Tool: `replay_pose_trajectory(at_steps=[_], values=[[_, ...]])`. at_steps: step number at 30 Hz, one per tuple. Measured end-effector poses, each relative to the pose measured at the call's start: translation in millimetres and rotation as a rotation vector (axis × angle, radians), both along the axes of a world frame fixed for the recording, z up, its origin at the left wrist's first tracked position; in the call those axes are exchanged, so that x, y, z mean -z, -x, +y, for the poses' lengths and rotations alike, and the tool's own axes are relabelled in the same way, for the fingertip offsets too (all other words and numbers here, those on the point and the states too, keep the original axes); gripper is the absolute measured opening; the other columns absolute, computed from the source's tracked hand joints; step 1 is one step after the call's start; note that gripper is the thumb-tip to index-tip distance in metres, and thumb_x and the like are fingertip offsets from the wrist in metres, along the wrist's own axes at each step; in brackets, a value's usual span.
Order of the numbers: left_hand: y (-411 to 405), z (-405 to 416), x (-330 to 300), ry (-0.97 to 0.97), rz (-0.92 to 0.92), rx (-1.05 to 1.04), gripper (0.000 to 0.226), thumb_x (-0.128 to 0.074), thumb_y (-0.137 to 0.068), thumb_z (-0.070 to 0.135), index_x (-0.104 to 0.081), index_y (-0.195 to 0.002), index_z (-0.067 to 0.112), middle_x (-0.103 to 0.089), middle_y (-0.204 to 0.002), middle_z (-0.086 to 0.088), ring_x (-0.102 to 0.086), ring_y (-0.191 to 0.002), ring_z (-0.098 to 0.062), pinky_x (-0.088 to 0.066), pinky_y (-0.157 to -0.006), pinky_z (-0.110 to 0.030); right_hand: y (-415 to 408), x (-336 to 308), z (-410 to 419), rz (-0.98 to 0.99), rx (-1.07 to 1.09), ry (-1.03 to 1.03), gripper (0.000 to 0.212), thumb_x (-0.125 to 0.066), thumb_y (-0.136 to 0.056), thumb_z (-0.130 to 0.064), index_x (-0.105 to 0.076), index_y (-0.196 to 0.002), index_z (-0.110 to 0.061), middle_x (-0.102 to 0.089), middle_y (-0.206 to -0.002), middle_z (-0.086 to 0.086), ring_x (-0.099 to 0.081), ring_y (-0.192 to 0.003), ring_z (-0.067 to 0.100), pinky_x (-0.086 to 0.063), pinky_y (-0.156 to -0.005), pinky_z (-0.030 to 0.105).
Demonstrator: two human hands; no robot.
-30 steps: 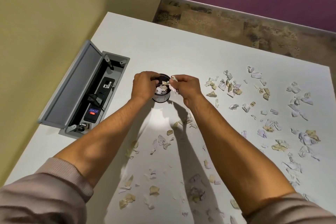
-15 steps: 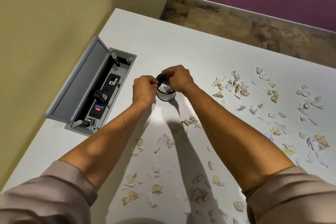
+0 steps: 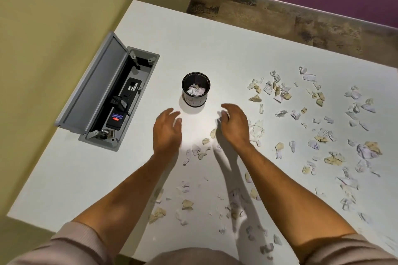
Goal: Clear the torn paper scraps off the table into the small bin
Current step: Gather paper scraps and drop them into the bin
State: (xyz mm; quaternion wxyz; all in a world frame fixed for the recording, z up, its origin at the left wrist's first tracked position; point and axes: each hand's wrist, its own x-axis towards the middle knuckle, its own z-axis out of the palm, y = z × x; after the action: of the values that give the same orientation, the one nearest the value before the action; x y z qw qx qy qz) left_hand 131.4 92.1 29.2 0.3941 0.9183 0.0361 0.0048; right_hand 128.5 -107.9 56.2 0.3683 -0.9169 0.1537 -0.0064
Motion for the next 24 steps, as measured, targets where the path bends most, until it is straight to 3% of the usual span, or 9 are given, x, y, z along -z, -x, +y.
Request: replay_pose_trajectory(at_steps=[3, 5, 9, 12, 15, 18, 21, 24], values=[[33, 5, 29, -0.266, -0.047, 0.093, 0.035, -0.043, -0.101, 0.03, -0.062, -0.126, 0.013, -0.054, -0.14, -0.01, -0.039, -0.138, -0.027, -0.033, -0.111, -0.05, 29, 27, -13, 0.063, -0.143, 0.174, 0.042, -0.045, -0.1, -0.03, -0.052, -0.135, -0.009, -0.047, -0.145, 0.012, -0.039, -0.136, 0.029, -0.028, -0.114, 0.037], [54, 9, 38, -0.374, 0.015, 0.139, 0.039, -0.043, -0.101, 0.038, -0.055, -0.133, 0.02, -0.045, -0.148, -0.009, -0.03, -0.143, -0.03, -0.026, -0.115, -0.054, 42, 39, -20, 0.144, -0.206, 0.265, 0.051, -0.043, -0.099, -0.041, -0.043, -0.141, -0.012, -0.036, -0.152, 0.014, -0.03, -0.142, 0.03, -0.024, -0.117, 0.042], [93, 7, 40, -0.491, 0.167, 0.149, 0.057, -0.034, -0.099, 0.057, -0.035, -0.147, 0.028, -0.023, -0.16, -0.007, -0.014, -0.149, -0.03, -0.009, -0.118, -0.054, 58, 56, -22, 0.296, -0.33, 0.315, 0.063, -0.035, -0.099, -0.049, -0.022, -0.152, -0.019, -0.015, -0.161, 0.01, -0.013, -0.148, 0.027, -0.013, -0.119, 0.045], [110, 3, 53, -0.462, 0.266, 0.17, 0.068, -0.019, -0.097, 0.063, -0.012, -0.155, 0.029, 0.0, -0.165, -0.004, 0.006, -0.151, -0.026, 0.007, -0.12, -0.048, 66, 60, -15, 0.307, -0.439, 0.333, 0.064, -0.031, -0.101, -0.048, -0.013, -0.154, -0.019, -0.007, -0.162, 0.007, -0.004, -0.149, 0.025, -0.003, -0.12, 0.043], [124, 0, 64, -0.497, 0.219, 0.32, 0.067, -0.018, -0.1, 0.059, -0.002, -0.157, 0.027, 0.009, -0.164, -0.002, 0.012, -0.151, -0.026, 0.007, -0.121, -0.049, 85, 63, -5, 0.259, -0.536, 0.346, 0.061, -0.033, -0.101, -0.043, -0.018, -0.153, -0.015, -0.013, -0.161, 0.009, -0.007, -0.149, 0.027, -0.006, -0.121, 0.045], [131, -3, 68, -0.457, 0.176, 0.447, 0.064, -0.021, -0.102, 0.051, -0.005, -0.157, 0.022, 0.006, -0.165, -0.001, 0.01, -0.151, -0.025, 0.001, -0.12, -0.052, 114, 65, 0, 0.141, -0.549, 0.262, 0.054, -0.04, -0.1, -0.037, -0.033, -0.148, -0.014, -0.027, -0.157, 0.007, -0.019, -0.147, 0.025, -0.019, -0.119, 0.047], [131, -7, 60, -0.344, 0.135, 0.508, 0.063, -0.02, -0.103, 0.049, -0.007, -0.157, 0.02, 0.006, -0.164, 0.004, 0.01, -0.151, -0.019, 0.0, -0.121, -0.047, 124, 63, -7, 0.03, -0.474, 0.209, 0.046, -0.049, -0.098, -0.029, -0.046, -0.141, -0.013, -0.039, -0.152, 0.006, -0.03, -0.143, 0.023, -0.03, -0.116, 0.042], [115, -10, 49, -0.295, 0.107, 0.503, 0.066, -0.029, -0.103, 0.047, -0.003, -0.157, 0.02, 0.008, -0.164, 0.004, 0.012, -0.151, -0.016, 0.004, -0.123, -0.041, 105, 54, -21, 0.031, -0.336, 0.282, 0.045, -0.039, -0.101, -0.032, -0.041, -0.143, -0.015, -0.034, -0.154, 0.007, -0.024, -0.146, 0.023, -0.025, -0.118, 0.041]])
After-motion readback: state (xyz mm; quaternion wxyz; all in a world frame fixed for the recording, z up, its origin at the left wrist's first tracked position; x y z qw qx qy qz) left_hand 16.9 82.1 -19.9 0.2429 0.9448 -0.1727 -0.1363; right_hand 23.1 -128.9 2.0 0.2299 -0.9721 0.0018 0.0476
